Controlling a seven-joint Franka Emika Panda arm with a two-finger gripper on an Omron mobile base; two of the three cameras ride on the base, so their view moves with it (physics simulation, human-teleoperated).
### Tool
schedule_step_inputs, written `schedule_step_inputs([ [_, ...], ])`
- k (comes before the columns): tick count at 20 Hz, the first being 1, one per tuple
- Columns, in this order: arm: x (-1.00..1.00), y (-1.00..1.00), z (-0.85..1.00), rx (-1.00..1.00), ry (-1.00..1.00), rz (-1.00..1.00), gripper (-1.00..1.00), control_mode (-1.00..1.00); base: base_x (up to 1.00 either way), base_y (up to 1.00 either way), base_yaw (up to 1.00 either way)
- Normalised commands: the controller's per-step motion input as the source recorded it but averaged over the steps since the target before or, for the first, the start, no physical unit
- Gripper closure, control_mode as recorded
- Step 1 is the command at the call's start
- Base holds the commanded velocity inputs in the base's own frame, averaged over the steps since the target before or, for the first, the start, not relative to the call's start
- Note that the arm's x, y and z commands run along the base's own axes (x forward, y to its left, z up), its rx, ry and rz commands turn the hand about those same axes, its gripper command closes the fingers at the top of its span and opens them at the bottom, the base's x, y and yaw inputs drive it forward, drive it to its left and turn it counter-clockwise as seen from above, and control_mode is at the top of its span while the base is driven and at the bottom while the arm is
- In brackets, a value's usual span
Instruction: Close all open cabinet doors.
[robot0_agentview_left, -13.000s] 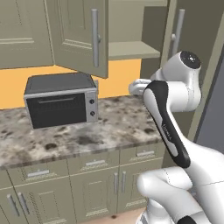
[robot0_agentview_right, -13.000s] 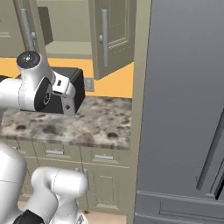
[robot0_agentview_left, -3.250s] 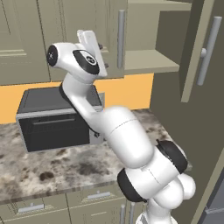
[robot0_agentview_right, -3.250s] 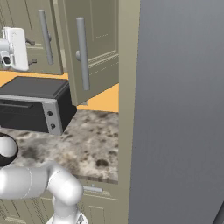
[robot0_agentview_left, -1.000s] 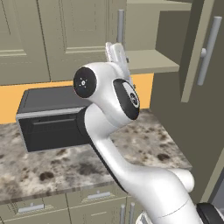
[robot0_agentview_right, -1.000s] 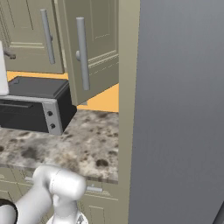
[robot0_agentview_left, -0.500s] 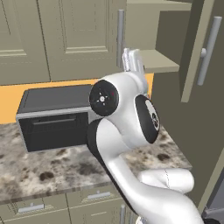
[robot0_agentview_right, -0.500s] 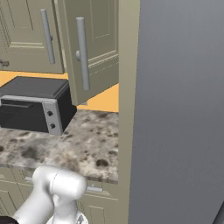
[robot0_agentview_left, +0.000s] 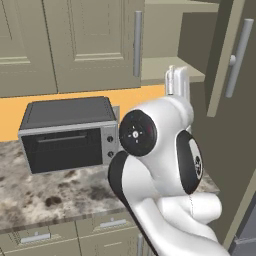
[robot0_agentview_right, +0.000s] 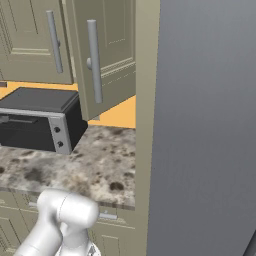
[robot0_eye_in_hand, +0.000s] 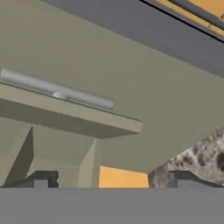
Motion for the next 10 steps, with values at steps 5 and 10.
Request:
schedule_step_inputs([
  [5,-0.52,-0.25,0.01,0.1,-0.04,-0.18,-1.0,-1.0,0.0,0.0,0.0],
  [10,-0.49,-0.2,0.0,0.06,-0.03,-0.13,-1.0,-1.0,0.0,0.0,0.0],
])
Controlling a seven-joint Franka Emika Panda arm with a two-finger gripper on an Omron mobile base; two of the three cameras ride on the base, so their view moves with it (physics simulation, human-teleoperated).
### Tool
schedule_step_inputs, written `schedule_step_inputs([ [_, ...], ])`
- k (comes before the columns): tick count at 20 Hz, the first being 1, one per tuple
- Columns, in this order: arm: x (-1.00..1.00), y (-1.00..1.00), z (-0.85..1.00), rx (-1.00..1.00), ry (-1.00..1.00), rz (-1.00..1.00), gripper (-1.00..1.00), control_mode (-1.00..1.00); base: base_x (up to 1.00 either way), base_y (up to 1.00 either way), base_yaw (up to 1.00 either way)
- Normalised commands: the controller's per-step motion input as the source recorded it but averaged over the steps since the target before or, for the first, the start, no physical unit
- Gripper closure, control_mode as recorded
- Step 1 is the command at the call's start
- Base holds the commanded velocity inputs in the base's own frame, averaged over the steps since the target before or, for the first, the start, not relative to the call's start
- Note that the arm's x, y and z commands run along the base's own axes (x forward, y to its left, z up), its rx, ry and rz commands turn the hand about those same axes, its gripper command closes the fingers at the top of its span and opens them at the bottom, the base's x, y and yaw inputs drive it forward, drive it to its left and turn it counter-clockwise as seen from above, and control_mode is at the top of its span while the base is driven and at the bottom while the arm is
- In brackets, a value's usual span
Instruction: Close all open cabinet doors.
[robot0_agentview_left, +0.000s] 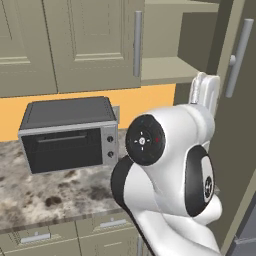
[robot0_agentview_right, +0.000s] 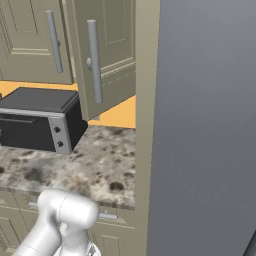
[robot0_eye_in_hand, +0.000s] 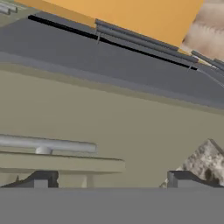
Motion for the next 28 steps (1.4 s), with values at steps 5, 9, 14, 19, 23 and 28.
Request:
schedule_step_inputs([
  [5,-0.31,-0.29,-0.01,0.0,-0.03,-0.08,-1.0,-1.0,0.0,0.0,0.0],
  [9,0.0,-0.43,0.0,0.0,0.0,0.0,-1.0,-1.0,0.0,0.0,0.0],
  [14,0.03,-0.38,-0.06,0.0,0.0,-0.1,-1.0,-1.0,0.0,0.0,0.0],
  [19,0.03,-0.41,-0.04,0.0,0.0,-0.14,-1.0,-1.0,0.0,0.0,0.0],
  [23,0.04,-0.48,0.0,0.0,0.0,-0.21,-1.0,-1.0,0.0,0.0,0.0],
  [28,0.02,-0.5,0.0,0.0,0.0,-0.19,-1.0,-1.0,0.0,0.0,0.0],
])
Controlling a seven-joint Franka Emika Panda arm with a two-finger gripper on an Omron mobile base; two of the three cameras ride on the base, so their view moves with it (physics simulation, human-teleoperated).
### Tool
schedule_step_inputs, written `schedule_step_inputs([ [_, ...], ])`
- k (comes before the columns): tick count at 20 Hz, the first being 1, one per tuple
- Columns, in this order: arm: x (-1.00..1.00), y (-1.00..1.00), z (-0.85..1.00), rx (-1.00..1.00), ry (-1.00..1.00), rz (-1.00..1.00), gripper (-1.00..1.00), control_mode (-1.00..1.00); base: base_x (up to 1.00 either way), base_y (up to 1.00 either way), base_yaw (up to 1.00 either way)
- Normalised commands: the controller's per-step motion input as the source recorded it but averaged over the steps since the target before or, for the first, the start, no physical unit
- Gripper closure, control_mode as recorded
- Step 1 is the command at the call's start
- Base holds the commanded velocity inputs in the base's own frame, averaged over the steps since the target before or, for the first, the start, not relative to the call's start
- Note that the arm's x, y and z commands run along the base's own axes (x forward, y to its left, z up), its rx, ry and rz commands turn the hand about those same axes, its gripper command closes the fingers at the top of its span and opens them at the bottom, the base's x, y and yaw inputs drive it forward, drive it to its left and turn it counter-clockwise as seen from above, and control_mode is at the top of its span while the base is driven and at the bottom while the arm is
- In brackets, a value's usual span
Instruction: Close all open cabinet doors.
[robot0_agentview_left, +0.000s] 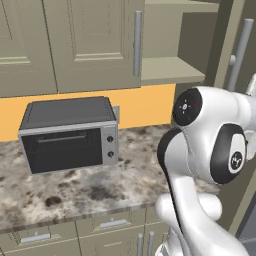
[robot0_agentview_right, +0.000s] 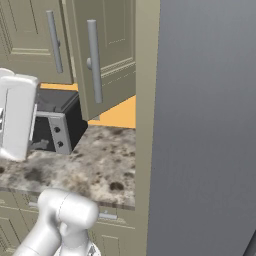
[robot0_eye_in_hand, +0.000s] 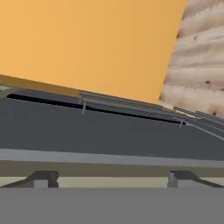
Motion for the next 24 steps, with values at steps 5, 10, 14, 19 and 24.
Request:
schedule_step_inputs([
  [5,0.28,-0.32,-0.01,0.01,0.0,-0.09,-1.0,-1.0,0.0,0.0,0.0],
  [10,0.28,-0.23,0.0,0.07,0.0,0.23,-1.0,-1.0,0.0,0.0,0.0],
  [14,0.31,-0.24,0.0,0.09,0.0,0.34,-1.0,-1.0,0.0,0.0,0.0],
  [19,0.42,-0.23,0.0,0.04,0.0,0.34,-1.0,-1.0,0.0,0.0,0.0],
  [24,0.52,-0.17,-0.04,0.0,0.07,0.34,-1.0,-1.0,0.0,0.0,0.0],
])
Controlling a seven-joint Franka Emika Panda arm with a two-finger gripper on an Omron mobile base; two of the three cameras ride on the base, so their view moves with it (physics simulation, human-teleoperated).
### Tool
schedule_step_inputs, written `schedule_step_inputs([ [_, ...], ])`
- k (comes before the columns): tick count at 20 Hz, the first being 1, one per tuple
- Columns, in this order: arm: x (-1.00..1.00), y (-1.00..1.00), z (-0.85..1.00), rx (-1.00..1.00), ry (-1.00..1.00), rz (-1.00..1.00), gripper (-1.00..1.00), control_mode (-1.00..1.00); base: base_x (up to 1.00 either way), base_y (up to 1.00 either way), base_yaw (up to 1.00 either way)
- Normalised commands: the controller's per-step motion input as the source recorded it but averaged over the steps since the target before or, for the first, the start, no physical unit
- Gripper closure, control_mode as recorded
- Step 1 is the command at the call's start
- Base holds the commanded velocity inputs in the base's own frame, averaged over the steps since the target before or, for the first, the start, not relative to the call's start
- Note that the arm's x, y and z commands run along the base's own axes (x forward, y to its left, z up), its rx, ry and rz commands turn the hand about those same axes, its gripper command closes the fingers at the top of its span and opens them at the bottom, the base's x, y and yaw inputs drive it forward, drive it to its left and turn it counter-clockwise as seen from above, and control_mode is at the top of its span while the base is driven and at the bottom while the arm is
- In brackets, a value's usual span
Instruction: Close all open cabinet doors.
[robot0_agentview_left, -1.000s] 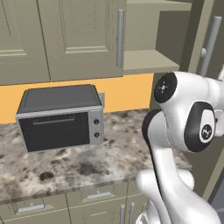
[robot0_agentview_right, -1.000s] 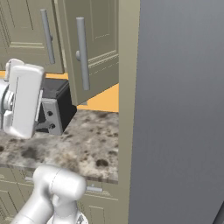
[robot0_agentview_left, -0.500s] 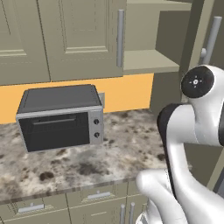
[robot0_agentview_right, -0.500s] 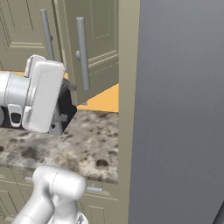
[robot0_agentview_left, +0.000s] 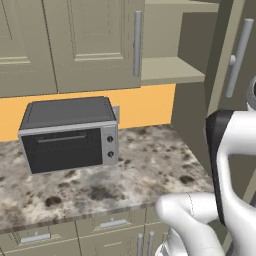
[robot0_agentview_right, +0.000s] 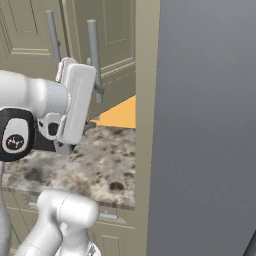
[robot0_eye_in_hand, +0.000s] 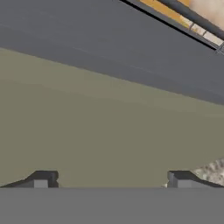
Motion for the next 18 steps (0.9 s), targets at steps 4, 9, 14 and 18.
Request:
schedule_step_inputs([
  [4,0.49,-0.13,-0.06,0.0,0.07,0.36,-1.0,-1.0,0.0,0.0,0.0],
  [9,0.51,-0.08,-0.05,0.0,0.07,0.38,-1.0,-1.0,0.0,0.0,0.0],
  [14,0.47,0.11,-0.02,0.0,0.08,0.38,-1.0,-1.0,0.0,0.0,0.0],
  [18,0.42,0.27,0.0,0.0,0.09,0.32,-1.0,-1.0,0.0,0.0,0.0],
])
